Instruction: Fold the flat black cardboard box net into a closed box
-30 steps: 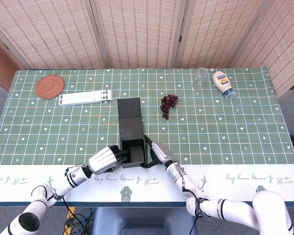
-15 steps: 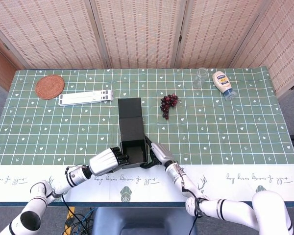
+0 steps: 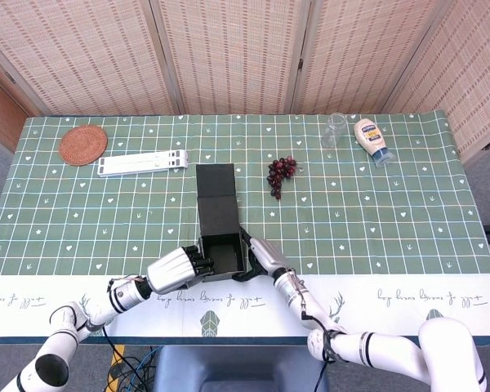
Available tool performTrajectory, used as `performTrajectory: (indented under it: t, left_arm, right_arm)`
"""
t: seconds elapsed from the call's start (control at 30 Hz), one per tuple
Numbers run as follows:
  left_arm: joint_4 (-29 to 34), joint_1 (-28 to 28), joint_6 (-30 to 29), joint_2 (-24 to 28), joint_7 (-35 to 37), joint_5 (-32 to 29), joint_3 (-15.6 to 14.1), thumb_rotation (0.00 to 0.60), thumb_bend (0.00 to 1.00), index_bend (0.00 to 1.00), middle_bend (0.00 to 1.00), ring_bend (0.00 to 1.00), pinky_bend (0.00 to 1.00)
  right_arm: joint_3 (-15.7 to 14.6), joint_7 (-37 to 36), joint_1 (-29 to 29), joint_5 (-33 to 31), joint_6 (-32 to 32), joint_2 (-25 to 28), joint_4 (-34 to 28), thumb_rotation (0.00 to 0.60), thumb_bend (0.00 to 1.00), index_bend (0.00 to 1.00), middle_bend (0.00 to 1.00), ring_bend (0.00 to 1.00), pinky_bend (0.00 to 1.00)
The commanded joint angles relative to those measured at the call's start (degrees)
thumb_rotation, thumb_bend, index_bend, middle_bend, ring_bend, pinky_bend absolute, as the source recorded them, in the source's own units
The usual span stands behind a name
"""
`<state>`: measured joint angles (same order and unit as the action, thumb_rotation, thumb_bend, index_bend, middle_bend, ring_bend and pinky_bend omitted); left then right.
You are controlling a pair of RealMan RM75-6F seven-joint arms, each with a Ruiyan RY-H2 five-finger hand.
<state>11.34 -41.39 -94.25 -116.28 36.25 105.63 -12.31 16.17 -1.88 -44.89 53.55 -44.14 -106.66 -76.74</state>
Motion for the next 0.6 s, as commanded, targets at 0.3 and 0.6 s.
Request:
performTrajectory:
  t: [0.3, 0.6]
  left_arm:
    - [2.54, 1.26, 1.47, 0.77, 2.12, -2.45, 1.56, 0.600, 0.10, 0.32, 0.31, 0.46, 0.53]
    - [5.61, 2.66, 1.44, 2.85, 1.51, -4.22, 2.91, 0.600, 0.10, 0.14, 0.14, 0.32, 0.53]
  right_arm:
    - [0.50, -0.11, 0.16, 0.28, -0.68, 0.39, -0.63, 0.600, 0.52, 0.00, 0.28, 0.74, 1.00]
    - [1.15, -0.20, 0.18, 0.28, -1.70, -0.07, -0.32, 0.600, 0.52, 0.00, 0.25, 0.74, 1.00]
